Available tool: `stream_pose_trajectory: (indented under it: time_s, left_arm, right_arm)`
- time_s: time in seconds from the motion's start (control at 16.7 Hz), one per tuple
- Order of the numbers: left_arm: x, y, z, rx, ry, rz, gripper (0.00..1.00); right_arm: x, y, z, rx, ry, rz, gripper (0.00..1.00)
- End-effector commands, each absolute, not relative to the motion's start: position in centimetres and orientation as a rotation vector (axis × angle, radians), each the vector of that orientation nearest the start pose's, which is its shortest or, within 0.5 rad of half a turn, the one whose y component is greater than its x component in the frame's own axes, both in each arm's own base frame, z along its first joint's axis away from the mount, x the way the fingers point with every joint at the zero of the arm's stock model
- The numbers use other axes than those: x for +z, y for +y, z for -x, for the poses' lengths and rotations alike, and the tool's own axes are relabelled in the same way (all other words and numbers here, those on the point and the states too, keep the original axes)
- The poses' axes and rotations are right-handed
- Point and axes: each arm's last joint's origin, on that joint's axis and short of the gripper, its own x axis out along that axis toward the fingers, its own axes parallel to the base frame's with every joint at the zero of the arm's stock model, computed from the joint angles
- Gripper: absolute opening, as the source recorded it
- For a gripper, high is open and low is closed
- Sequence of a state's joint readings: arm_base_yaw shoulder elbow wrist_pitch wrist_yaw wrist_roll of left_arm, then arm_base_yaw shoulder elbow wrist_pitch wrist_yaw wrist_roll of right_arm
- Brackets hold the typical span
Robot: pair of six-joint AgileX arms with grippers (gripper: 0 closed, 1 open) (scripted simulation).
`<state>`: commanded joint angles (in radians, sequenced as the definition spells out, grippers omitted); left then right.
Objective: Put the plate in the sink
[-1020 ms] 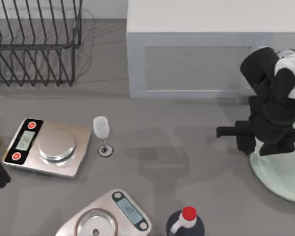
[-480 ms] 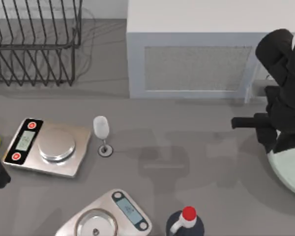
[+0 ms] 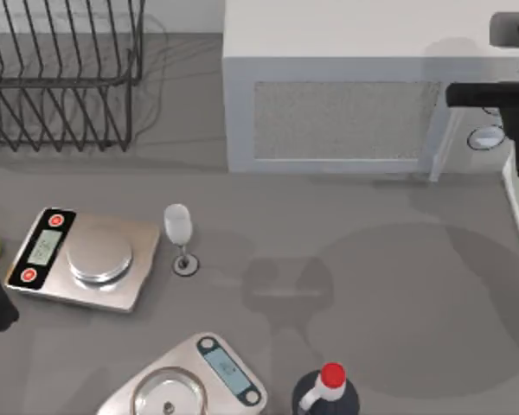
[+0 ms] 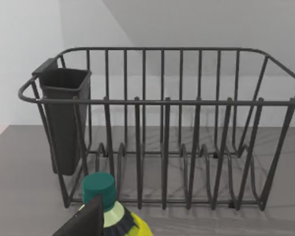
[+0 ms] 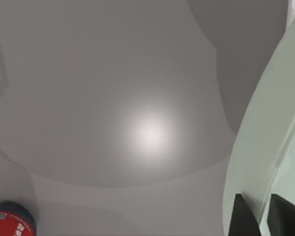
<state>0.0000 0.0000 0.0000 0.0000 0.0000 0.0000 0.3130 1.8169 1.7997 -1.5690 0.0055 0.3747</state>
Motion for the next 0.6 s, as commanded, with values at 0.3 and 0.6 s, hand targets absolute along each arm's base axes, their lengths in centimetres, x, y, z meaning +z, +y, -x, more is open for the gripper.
stream_pose_trajectory:
  time_s: [0.3,0.6]
  left_arm:
    - [16.0,-0.1,-10.6,0.0,0.0,0.0,1.0]
    - [16.0,-0.1,-10.6,0.0,0.0,0.0,1.0]
  right_arm:
    - [36.6,11.9,-31.5,-0.004,1.495,-0.041,0.0]
    - [37.1,12.4,-31.8,0.008,1.476,-0.039,0.0]
